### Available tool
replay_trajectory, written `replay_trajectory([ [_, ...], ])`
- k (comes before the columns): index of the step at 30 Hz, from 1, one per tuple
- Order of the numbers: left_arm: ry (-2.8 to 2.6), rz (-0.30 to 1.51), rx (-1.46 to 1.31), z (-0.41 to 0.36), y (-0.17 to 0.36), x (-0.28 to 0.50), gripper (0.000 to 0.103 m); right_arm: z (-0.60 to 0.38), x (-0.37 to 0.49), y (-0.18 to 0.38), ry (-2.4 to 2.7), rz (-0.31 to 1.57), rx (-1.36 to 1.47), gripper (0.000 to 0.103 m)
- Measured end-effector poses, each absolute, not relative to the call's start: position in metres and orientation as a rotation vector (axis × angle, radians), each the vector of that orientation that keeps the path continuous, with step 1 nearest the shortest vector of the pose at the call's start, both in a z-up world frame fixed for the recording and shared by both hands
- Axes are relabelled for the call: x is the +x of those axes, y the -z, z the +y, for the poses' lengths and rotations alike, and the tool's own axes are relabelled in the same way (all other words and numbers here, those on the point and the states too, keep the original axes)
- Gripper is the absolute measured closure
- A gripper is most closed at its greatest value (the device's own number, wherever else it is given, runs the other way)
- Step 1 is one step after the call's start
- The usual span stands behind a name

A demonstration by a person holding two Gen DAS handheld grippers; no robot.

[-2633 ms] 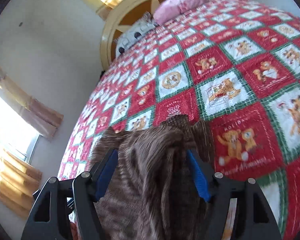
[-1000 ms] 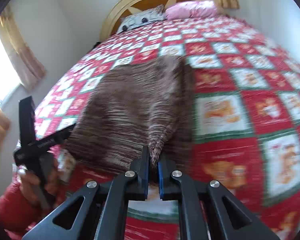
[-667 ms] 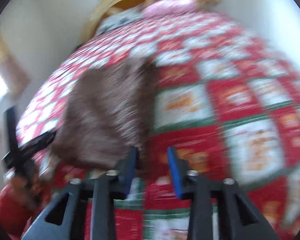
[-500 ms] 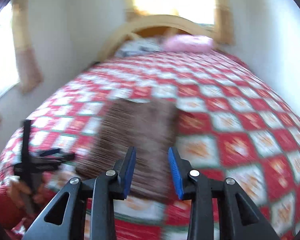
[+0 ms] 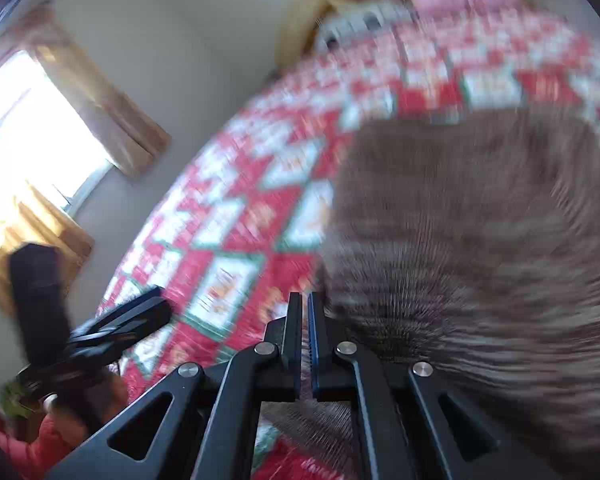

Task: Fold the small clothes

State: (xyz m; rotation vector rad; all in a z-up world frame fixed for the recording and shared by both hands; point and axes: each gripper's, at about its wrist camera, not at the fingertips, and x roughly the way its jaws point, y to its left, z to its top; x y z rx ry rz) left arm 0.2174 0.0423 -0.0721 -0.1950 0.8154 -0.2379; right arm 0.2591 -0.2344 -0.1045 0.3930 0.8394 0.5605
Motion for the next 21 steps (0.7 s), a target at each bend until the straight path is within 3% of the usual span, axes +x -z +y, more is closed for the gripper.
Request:
replay_trajectory([
  [3,0.25,0.833,-0.228,0.038,0.077,0.225,0.0,-0.254,0.253,0.088,-0.418,0.753,0.404,0.099],
  [6,0.272,0.844,-0.257,0.031,0.078,0.225,0.0,-0.238,0.289,0.12,-0.367,0.943,0.311,0.099],
  [12,0.268,0.856,-0.208,0.02,0.073,0.223,0.0,-0.242,0.302,0.127,-0.373,0.903,0.333,0.1],
  [16,0.266,0.84,-0.205,0.021,0.069,0.223,0.0,-0.242,0.272,0.104,-0.445,0.868,0.366,0.1],
  [21,0.294,0.864,-0.228,0.001,0.07,0.24,0.0,-0.23,0.228,0.125,-0.469,0.927,0.356,0.095],
])
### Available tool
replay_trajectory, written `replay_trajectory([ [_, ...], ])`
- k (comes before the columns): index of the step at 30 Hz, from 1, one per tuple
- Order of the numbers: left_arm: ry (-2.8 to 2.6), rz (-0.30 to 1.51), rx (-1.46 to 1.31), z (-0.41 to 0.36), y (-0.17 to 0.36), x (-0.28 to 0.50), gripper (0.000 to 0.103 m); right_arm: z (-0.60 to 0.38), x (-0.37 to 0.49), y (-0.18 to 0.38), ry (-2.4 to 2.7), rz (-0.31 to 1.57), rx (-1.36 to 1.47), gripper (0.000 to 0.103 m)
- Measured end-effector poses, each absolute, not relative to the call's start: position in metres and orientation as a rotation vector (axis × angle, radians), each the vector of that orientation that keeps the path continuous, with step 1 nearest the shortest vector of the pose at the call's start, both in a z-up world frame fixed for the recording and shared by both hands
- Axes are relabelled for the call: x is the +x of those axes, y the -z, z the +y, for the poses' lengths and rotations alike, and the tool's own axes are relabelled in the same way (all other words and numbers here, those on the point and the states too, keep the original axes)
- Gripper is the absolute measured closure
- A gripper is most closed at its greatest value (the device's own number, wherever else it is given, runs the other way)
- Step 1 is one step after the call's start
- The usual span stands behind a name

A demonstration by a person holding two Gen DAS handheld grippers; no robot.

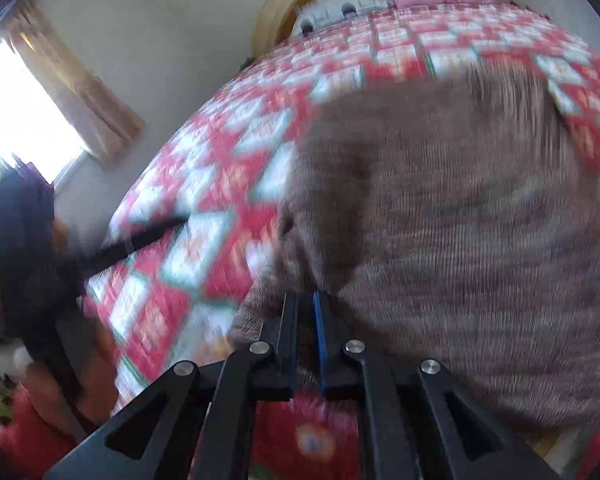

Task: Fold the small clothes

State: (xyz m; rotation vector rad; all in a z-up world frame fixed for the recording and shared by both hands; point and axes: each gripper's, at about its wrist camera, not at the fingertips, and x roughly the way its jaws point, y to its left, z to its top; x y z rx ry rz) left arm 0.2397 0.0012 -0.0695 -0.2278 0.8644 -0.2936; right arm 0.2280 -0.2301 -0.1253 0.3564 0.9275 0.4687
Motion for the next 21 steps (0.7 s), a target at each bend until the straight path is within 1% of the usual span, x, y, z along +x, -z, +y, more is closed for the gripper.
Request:
replay_trajectory([
  [6,0.352,0.861,-0.149,-0.046,0.063,0.254,0.0,-0.251,0.194,0.113,-0.493,0.96,0.418,0.095],
  [8,0.327,0.868,-0.089,-0.06,0.07,0.258,0.0,-0.266,0.186,0.098,-0.462,0.917,0.426,0.095],
  [9,0.307,0.883,-0.064,-0.068,0.077,0.259,0.0,-0.278,0.181,0.087,-0.421,0.863,0.426,0.095],
  [10,0.306,0.897,-0.059,-0.071,0.082,0.259,0.0,-0.285,0.172,0.081,-0.382,0.825,0.423,0.094],
  [11,0.311,0.916,-0.06,-0.073,0.09,0.259,0.0,-0.295,0.17,0.075,-0.331,0.784,0.423,0.09],
  [12,0.305,0.94,-0.057,-0.076,0.1,0.257,0.0,-0.306,0.168,0.069,-0.28,0.744,0.431,0.073],
  [13,0.295,0.956,-0.052,-0.078,0.106,0.257,0.0,-0.319,0.168,0.065,-0.233,0.71,0.453,0.045],
  [14,0.286,0.949,-0.046,-0.079,0.11,0.253,0.0,-0.33,0.168,0.063,-0.189,0.686,0.479,0.032],
  [15,0.279,0.916,-0.036,-0.08,0.109,0.248,0.0,-0.339,0.169,0.062,-0.144,0.674,0.498,0.021],
  [21,0.267,0.924,0.002,-0.082,0.1,0.245,0.0,-0.354,0.201,0.066,-0.1,0.692,0.532,0.021],
])
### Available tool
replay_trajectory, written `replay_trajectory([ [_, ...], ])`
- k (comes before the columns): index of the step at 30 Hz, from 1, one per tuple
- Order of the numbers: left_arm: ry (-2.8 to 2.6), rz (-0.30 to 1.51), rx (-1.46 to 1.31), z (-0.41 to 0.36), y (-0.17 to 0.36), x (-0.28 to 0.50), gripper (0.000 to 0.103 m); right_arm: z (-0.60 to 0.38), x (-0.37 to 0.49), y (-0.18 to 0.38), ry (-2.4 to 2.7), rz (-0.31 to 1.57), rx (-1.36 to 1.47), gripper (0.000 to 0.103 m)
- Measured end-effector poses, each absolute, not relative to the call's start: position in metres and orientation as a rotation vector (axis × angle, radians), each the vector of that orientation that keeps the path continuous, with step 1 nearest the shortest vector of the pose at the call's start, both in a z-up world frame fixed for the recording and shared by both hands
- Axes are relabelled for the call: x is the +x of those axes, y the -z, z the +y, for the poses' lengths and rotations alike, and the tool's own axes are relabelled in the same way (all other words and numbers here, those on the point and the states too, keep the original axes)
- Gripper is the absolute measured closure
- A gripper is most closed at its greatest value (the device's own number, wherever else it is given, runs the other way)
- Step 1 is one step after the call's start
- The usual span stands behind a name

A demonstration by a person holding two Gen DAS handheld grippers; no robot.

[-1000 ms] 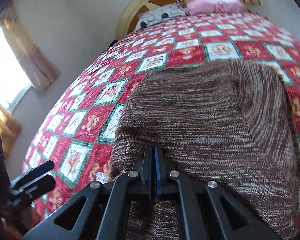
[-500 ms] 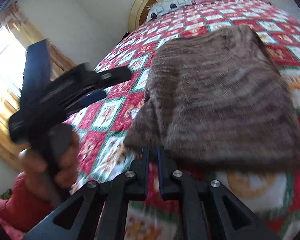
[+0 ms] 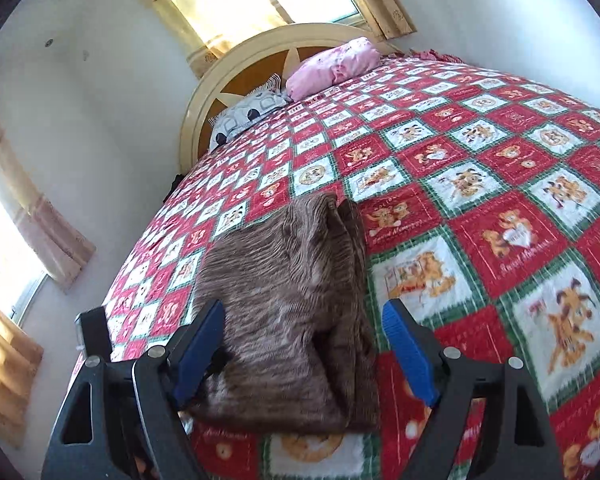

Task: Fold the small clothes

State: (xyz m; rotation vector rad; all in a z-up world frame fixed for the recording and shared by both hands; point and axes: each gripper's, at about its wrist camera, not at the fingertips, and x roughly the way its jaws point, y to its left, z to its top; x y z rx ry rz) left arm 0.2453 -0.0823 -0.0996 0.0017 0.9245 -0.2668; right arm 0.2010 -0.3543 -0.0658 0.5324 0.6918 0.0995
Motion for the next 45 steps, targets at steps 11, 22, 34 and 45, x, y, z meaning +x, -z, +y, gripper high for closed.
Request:
replay_trajectory([
  [11,0.361,0.888,-0.068,-0.089,0.078,0.279,0.002,-0.377,0.277,0.111,-0.02,0.804,0.559,0.021],
  [22,0.393,0.993,-0.215,-0.091,0.115,0.298,0.023,-0.341,0.278,0.127,-0.151,0.834,0.418,0.021],
  [34,0.369,0.933,-0.125,-0.104,0.11,0.295,0.037,-0.338,0.281,0.134,-0.167,0.846,0.391,0.061],
  [45,0.364,0.919,-0.107,-0.105,0.109,0.293,0.048,-0.333,0.282,0.135,-0.153,0.847,0.359,0.062],
])
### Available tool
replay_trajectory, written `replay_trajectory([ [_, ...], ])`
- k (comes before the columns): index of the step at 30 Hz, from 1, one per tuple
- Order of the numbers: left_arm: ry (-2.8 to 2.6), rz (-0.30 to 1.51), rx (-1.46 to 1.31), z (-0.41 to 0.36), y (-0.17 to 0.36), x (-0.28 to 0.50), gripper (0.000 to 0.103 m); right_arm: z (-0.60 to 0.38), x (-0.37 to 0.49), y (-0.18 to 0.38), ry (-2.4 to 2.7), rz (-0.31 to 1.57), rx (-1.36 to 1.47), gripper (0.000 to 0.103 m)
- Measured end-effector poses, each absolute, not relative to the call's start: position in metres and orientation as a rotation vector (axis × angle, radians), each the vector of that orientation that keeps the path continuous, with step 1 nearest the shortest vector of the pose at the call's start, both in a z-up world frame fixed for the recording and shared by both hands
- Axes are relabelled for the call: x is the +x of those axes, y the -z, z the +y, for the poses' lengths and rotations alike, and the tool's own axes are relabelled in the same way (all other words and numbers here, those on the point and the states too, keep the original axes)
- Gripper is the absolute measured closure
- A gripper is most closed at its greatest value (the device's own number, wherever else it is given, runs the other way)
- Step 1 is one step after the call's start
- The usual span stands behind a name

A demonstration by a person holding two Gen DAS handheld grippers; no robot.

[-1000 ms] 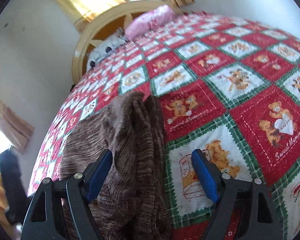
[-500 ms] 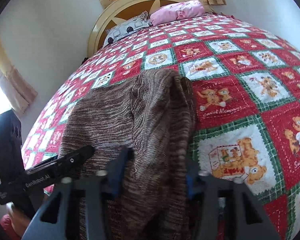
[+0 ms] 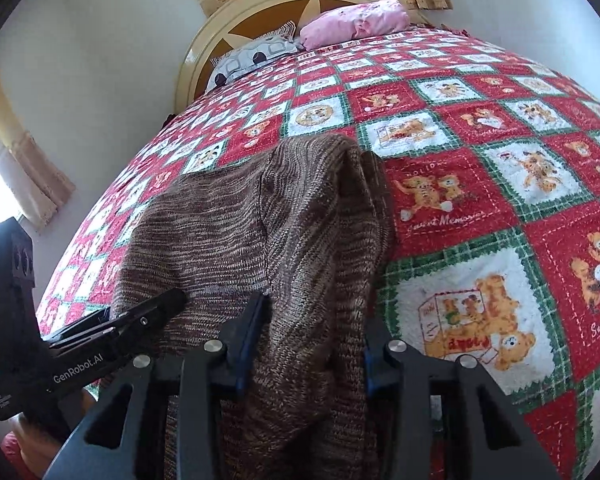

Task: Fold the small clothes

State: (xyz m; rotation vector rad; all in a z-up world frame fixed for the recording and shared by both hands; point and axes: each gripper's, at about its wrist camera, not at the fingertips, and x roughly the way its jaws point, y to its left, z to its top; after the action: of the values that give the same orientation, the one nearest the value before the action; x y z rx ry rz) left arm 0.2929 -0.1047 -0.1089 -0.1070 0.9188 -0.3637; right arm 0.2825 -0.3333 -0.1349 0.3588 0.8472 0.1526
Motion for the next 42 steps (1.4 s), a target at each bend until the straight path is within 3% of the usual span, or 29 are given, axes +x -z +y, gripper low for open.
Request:
replay_trajectory([
  [8,0.35,0.897,-0.052,-0.112,0.103,0.287,0.06,-0.323,0.279,0.129,-0.14,0.815,0.287,0.071],
  [22,0.301,0.869,0.049,-0.105,0.076,0.261,0.062,-0.295,0.253,0.099,-0.124,0.738,0.231,0.077],
  [42,0.172,0.852,0.072,-0.025,0.067,0.228,0.062,-0.201,0.221,0.078,-0.265,0.718,0.222,0.078],
])
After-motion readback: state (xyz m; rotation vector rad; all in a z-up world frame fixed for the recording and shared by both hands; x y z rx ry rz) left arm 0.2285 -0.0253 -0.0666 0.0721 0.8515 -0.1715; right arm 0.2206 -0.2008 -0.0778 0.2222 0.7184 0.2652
